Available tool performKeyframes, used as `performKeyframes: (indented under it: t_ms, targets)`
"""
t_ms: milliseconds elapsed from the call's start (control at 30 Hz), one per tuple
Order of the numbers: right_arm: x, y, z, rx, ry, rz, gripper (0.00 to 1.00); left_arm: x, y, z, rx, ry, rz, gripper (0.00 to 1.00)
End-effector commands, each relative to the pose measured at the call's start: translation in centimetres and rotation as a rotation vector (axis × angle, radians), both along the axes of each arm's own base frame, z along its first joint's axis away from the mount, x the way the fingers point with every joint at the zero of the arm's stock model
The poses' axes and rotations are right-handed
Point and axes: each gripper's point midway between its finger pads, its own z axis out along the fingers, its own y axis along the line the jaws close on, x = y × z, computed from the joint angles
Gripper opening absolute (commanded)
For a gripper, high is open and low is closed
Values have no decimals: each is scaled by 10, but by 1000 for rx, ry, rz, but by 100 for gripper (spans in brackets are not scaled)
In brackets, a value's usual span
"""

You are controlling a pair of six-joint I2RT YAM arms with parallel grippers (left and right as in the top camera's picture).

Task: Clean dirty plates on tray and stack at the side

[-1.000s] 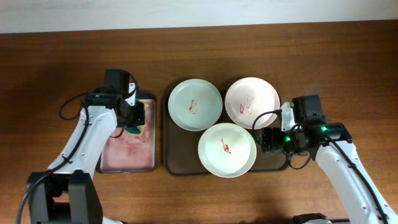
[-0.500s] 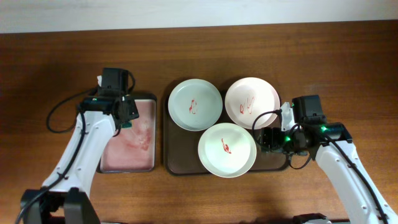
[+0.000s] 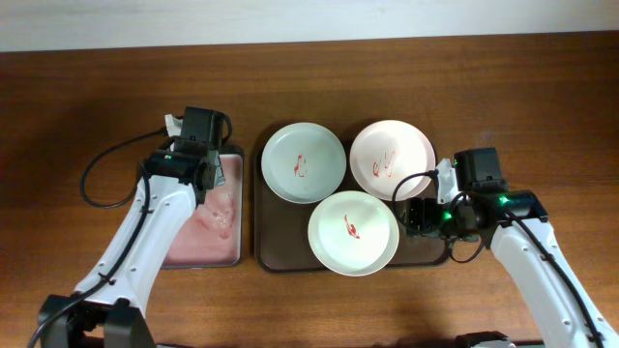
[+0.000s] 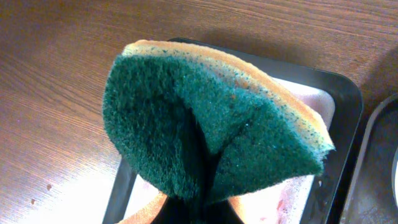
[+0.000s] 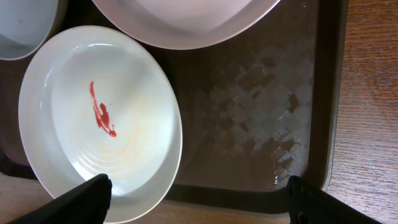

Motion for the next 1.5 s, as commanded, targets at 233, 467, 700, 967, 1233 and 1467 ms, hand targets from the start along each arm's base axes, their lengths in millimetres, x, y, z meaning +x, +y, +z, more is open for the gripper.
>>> performKeyframes:
  t_ms: [233,467,700,967,1233,1467]
  targets:
    - [6,2,6,-3,-25,15,90,-21,6,-23,0,33,60,0]
    - [6,2,6,-3,-24,15,90,-37,-24,-68,-179,110,-10,0]
    - [6,1,6,-3,-24,15,90,-50,-54,-99,-340,224,-61,0]
    - [6,2,6,-3,-25,15,91,-53,-74,-105,-416,274,-161,0]
    - [10,2,6,-2,-35,15,91,-30,-81,-50,-418,140,-213,0]
    - [6,20,-29,98,120,42,68,-35,-175,-33,-613,101,-478,0]
